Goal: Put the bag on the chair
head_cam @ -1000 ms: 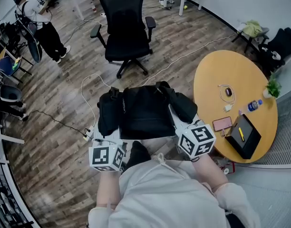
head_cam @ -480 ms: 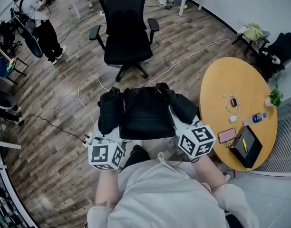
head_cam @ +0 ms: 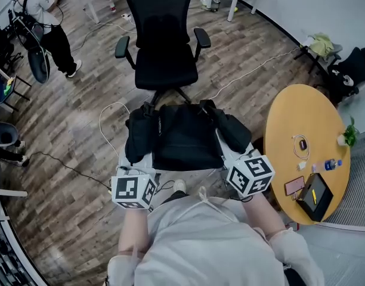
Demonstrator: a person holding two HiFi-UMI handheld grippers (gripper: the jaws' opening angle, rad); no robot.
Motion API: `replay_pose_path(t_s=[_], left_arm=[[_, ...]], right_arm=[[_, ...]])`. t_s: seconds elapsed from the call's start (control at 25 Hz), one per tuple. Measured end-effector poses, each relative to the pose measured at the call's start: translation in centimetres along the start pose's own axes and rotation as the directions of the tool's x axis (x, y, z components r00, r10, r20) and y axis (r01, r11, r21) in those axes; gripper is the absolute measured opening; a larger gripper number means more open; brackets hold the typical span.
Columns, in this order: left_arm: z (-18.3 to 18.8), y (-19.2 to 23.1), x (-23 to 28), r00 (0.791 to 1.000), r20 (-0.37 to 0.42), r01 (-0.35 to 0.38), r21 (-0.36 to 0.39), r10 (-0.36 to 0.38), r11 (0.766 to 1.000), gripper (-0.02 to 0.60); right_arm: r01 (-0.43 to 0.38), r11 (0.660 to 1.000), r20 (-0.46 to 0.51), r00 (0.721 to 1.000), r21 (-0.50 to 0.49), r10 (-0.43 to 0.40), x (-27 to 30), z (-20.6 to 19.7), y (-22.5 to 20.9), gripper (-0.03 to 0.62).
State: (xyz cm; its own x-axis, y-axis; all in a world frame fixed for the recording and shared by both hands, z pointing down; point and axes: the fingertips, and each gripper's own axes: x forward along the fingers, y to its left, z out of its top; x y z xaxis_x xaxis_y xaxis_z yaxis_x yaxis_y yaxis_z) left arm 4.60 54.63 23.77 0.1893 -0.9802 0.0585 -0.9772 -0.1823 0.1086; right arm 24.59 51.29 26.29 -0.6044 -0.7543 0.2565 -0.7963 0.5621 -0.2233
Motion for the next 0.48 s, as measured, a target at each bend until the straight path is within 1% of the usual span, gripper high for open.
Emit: replay_pose_path(t_s=[0.28,0.48], left_arm=[[0.8,5.0,3.6,1.0,-0.017,-0.002,0.002,0.002,1.0,0.028],[0.1,7.5,5.8,0.999,-0.038,-0.023,-0.007,0.023,1.0,0.029]], right_arm=[[-0.013,1.0,-0.014,1.0,0.018,0.013,6.2,1.2,0.8,0.028],[-0.033,0.999,-0.042,0.999,0.024,0.034,10.0,1.2,0.6,0.028]])
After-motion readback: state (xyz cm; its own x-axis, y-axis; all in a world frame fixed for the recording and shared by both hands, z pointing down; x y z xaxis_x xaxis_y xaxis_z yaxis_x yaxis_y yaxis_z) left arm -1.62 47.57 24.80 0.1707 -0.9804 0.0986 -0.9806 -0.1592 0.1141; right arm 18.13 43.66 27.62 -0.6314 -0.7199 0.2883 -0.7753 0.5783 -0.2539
